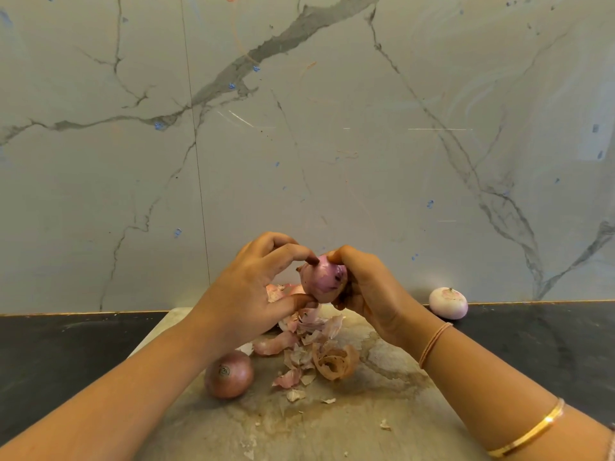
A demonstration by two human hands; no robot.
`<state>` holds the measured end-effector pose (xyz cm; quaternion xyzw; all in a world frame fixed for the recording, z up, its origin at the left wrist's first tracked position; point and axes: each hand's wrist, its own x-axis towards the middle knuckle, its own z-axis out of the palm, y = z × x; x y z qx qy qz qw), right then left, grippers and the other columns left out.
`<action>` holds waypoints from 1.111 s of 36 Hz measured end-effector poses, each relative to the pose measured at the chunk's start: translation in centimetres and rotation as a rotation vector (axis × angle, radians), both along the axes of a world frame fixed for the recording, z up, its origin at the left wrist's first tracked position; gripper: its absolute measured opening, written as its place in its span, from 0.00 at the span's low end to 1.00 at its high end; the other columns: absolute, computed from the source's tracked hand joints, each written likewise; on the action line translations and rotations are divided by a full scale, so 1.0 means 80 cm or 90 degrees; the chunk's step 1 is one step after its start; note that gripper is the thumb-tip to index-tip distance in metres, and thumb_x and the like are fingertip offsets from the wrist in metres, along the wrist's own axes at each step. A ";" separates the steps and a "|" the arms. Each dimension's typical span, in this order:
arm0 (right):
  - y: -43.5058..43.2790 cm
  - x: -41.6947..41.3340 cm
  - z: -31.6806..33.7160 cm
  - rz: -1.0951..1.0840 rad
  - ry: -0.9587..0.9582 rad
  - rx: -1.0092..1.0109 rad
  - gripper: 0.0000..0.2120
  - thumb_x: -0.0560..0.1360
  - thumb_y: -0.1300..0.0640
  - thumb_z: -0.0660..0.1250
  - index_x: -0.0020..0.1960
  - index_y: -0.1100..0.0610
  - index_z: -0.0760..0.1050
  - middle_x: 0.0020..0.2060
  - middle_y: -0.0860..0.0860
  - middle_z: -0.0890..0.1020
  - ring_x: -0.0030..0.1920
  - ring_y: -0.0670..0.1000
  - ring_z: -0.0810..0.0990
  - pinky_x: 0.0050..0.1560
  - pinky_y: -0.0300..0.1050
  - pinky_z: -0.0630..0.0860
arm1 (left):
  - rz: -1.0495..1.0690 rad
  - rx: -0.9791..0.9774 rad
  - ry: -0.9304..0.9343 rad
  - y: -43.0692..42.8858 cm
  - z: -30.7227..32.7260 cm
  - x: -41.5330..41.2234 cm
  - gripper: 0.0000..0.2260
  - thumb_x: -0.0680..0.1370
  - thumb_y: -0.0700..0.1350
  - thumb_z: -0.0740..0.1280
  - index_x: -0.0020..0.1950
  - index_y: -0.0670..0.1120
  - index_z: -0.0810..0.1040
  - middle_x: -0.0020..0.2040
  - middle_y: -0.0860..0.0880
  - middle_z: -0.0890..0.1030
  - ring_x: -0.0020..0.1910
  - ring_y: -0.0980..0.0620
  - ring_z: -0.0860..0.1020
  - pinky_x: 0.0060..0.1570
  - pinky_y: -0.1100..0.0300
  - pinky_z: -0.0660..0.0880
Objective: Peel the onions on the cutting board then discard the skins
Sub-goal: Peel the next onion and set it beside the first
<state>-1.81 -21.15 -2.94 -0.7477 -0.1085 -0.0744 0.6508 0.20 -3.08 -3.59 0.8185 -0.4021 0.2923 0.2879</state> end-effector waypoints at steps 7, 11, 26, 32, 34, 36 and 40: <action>0.001 -0.005 0.002 0.000 0.000 0.001 0.15 0.77 0.47 0.60 0.44 0.59 0.75 0.37 0.56 0.74 0.36 0.51 0.69 0.33 0.39 0.69 | 0.001 0.015 -0.022 -0.001 0.001 0.000 0.15 0.69 0.61 0.61 0.53 0.61 0.71 0.55 0.60 0.69 0.56 0.60 0.69 0.53 0.69 0.67; -0.001 -0.003 0.002 -0.011 -0.020 0.001 0.15 0.79 0.50 0.59 0.42 0.59 0.75 0.34 0.55 0.73 0.33 0.50 0.69 0.32 0.39 0.68 | 0.004 0.012 -0.041 -0.001 0.000 -0.001 0.15 0.70 0.59 0.63 0.55 0.61 0.71 0.57 0.60 0.68 0.58 0.60 0.68 0.54 0.69 0.67; 0.000 -0.002 -0.001 0.006 0.018 0.055 0.16 0.80 0.48 0.59 0.45 0.60 0.75 0.38 0.57 0.72 0.33 0.49 0.67 0.32 0.39 0.67 | 0.036 0.027 -0.082 0.000 0.001 0.001 0.09 0.72 0.55 0.64 0.52 0.60 0.71 0.60 0.57 0.72 0.59 0.60 0.67 0.53 0.70 0.63; -0.002 0.000 0.000 0.008 0.009 0.056 0.17 0.80 0.46 0.59 0.46 0.59 0.77 0.39 0.58 0.73 0.34 0.50 0.68 0.34 0.40 0.67 | 0.024 -0.005 -0.081 -0.001 0.002 -0.001 0.12 0.72 0.53 0.65 0.55 0.60 0.70 0.61 0.59 0.69 0.60 0.60 0.67 0.54 0.69 0.65; -0.002 0.000 -0.001 0.012 0.005 0.041 0.18 0.80 0.46 0.59 0.48 0.60 0.78 0.40 0.59 0.73 0.35 0.51 0.68 0.34 0.41 0.67 | 0.021 0.018 -0.068 0.001 0.001 -0.001 0.22 0.72 0.45 0.70 0.61 0.63 0.69 0.63 0.59 0.67 0.62 0.60 0.65 0.56 0.69 0.63; -0.002 -0.001 -0.001 0.019 0.012 0.040 0.20 0.80 0.45 0.58 0.48 0.61 0.77 0.41 0.59 0.73 0.35 0.51 0.67 0.34 0.41 0.66 | 0.025 0.037 -0.057 0.000 0.002 -0.001 0.25 0.72 0.42 0.71 0.61 0.65 0.69 0.64 0.60 0.66 0.62 0.60 0.65 0.56 0.70 0.62; -0.002 -0.002 -0.002 0.032 0.048 0.076 0.20 0.81 0.44 0.56 0.47 0.61 0.74 0.41 0.58 0.69 0.34 0.50 0.65 0.35 0.41 0.64 | 0.025 0.016 -0.077 -0.001 0.003 -0.001 0.13 0.72 0.52 0.67 0.55 0.62 0.70 0.64 0.57 0.69 0.61 0.60 0.66 0.55 0.69 0.62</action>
